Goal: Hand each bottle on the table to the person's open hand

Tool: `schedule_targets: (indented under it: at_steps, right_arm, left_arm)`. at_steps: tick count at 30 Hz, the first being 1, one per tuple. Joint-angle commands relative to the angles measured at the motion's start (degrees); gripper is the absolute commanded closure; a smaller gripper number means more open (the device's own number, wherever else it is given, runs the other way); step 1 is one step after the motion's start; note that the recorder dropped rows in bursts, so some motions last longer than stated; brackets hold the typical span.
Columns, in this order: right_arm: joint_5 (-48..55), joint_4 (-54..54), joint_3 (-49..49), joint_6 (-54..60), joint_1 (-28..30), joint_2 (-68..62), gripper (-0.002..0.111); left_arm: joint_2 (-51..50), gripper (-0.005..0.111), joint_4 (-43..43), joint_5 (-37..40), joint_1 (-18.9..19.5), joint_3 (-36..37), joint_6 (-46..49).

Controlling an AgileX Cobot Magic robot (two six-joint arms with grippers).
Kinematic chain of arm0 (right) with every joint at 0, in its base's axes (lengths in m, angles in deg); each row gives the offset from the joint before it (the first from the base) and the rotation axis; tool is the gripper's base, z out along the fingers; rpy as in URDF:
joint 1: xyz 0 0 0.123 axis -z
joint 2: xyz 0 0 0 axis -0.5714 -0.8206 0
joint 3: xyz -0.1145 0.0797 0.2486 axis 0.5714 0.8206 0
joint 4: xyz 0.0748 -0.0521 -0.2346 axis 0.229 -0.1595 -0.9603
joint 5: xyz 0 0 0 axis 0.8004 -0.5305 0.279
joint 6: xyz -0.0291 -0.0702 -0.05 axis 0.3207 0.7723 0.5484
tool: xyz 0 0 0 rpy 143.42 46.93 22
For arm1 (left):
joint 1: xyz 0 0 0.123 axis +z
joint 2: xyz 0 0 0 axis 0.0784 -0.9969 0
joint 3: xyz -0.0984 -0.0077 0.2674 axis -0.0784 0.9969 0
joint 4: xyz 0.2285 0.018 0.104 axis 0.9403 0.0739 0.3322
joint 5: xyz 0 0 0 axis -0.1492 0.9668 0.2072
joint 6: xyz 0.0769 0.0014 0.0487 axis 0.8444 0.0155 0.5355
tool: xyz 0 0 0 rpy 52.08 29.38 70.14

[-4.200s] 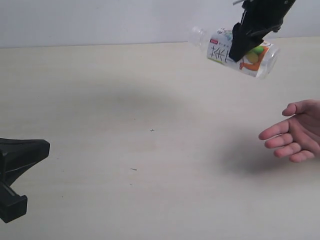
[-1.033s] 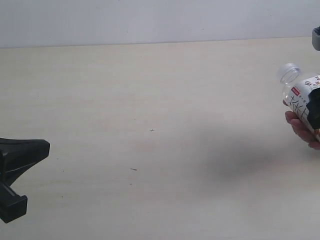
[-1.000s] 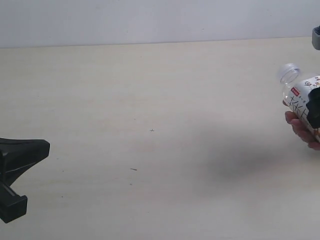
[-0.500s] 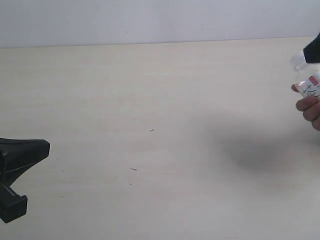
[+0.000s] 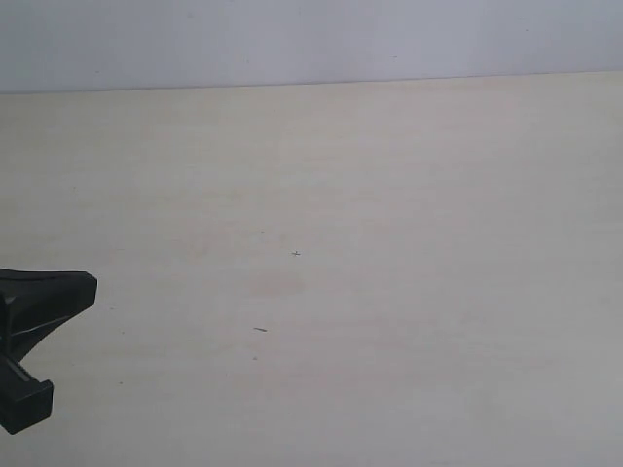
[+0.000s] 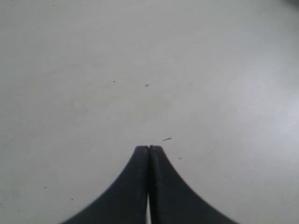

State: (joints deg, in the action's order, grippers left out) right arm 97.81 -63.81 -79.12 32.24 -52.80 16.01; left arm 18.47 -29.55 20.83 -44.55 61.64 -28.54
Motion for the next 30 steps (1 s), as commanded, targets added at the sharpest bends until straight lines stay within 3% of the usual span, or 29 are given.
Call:
schedule_targets:
  at_steps: [1, 30]
  right_arm:
    - [-0.30, 1.44, -0.20, 1.75, -0.06, 4.82, 0.108]
    - [0.97, 1.73, -0.20, 1.24, -0.06, 9.07, 0.108]
  left_arm:
    - [0.19, 0.107, 0.20, -0.02, 0.18, 0.06, 0.02]
    - [0.19, 0.107, 0.20, -0.02, 0.18, 0.06, 0.02]
